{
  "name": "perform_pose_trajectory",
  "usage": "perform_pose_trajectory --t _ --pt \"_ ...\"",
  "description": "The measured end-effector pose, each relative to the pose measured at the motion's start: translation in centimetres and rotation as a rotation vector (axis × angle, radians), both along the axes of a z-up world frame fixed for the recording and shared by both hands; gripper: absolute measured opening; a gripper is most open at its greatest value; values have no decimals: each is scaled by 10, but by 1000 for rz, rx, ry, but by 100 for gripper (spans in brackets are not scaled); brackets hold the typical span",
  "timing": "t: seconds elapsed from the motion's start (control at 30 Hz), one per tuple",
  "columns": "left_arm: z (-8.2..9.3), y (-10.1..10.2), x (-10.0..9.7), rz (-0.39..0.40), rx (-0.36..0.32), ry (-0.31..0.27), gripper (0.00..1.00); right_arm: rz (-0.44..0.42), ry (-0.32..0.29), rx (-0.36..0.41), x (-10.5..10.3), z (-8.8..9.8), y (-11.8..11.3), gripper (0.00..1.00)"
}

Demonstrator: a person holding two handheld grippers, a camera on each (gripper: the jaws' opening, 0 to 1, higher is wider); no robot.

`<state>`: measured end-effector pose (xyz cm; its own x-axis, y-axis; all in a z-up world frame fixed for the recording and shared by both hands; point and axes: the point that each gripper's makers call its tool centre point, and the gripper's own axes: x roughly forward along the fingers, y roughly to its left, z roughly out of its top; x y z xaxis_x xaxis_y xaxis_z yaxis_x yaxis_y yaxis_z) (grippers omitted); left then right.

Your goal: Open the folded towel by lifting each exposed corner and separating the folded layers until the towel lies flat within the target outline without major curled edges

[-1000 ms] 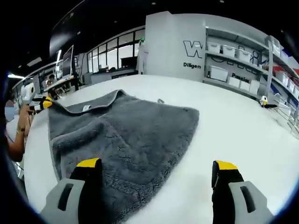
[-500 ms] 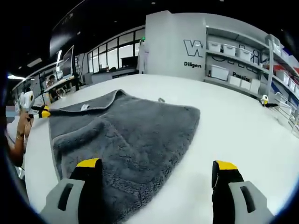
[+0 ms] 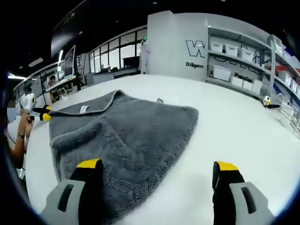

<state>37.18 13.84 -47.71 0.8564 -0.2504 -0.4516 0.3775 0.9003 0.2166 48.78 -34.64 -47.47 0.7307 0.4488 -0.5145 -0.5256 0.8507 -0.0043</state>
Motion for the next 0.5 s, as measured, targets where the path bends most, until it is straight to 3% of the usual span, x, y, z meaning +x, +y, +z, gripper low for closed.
perform_pose_trajectory --t 0.1,0.2,0.4,0.5 --pt "17 -19 1 -59 -76 -48 51 1 2 1 0 0 0 99" --pt "39 -43 7 -124 -136 -112 58 0 3 3 -1 0 1 99" --pt "53 -94 34 -216 -87 -146 75 4 -3 13 -2 1 3 99" --pt "55 -117 43 -250 -83 -154 71 12 -5 20 -2 3 6 99"
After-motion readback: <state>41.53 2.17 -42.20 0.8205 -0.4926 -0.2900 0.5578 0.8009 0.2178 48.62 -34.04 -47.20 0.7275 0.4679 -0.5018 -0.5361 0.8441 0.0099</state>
